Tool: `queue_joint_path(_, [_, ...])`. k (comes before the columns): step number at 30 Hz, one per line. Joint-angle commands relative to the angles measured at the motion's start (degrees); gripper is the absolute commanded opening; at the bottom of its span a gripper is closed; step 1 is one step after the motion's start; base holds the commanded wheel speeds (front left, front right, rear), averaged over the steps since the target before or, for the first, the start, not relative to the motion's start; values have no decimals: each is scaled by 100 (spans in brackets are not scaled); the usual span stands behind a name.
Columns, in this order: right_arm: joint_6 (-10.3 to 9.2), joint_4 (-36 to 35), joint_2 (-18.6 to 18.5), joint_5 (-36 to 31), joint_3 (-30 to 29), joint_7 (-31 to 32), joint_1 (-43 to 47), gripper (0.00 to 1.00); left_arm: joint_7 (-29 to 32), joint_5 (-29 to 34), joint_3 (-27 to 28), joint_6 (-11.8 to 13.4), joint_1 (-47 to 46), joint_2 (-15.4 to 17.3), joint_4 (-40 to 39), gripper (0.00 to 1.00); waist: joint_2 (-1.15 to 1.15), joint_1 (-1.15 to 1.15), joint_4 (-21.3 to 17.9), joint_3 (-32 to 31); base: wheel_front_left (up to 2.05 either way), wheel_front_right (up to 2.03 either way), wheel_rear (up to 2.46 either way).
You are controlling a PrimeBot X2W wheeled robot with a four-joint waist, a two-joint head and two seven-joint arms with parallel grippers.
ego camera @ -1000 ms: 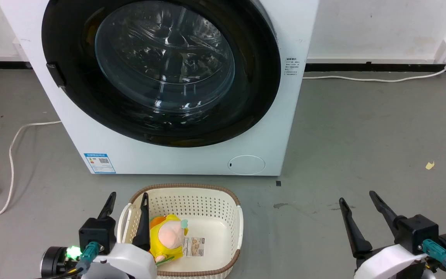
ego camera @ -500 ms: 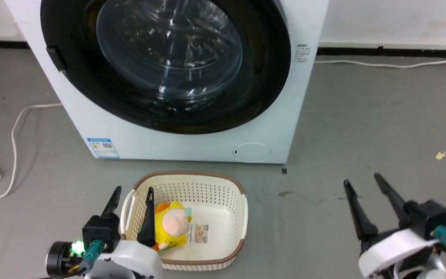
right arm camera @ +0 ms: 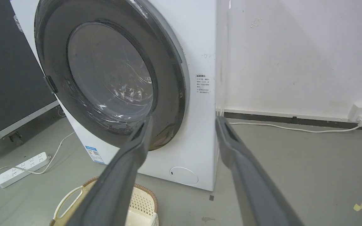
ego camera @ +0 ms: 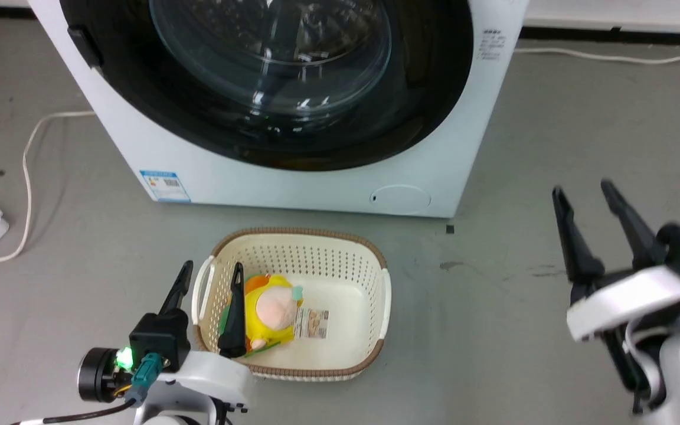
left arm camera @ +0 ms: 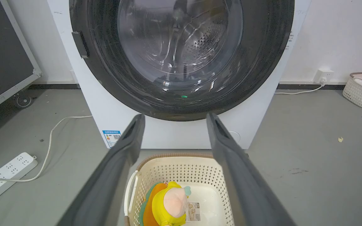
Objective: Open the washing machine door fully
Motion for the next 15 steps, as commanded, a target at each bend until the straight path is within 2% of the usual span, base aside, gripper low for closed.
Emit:
queue_joint_path(1, [-2, 51, -58, 143, 18, 33, -228, 100, -56, -56, -33, 33, -110, 5, -27, 100, 0, -1, 48, 90, 0, 0, 0])
queue_joint_path(6, [-2, 236, -72, 490, -36, 106, -705, 100, -116, -105, -111, 75, -201, 5, -45, 100, 0, -1, 129, 267, 0, 0, 0])
queue_joint_path(7, [-2, 287, -67, 563, -51, 125, -801, 50, -128, -115, -125, 83, -219, 5, -49, 100, 0, -1, 147, 298, 0, 0, 0])
queue_joint_path(8, [-2, 346, -59, 641, -72, 146, -897, 7, -140, -124, -139, 92, -235, 5, -53, 100, 0, -1, 165, 329, 0, 0, 0])
queue_joint_path(9, [-2, 409, -53, 714, -89, 174, -994, 0, -152, -134, -152, 101, -251, 6, -58, 100, 0, -1, 184, 360, 0, 0, 0])
queue_joint_path(15, [-2, 846, 13, 1206, -256, 367, -1586, 0, -223, -184, -240, 149, -323, 6, -78, 100, 0, -1, 305, 504, 0, 0, 0])
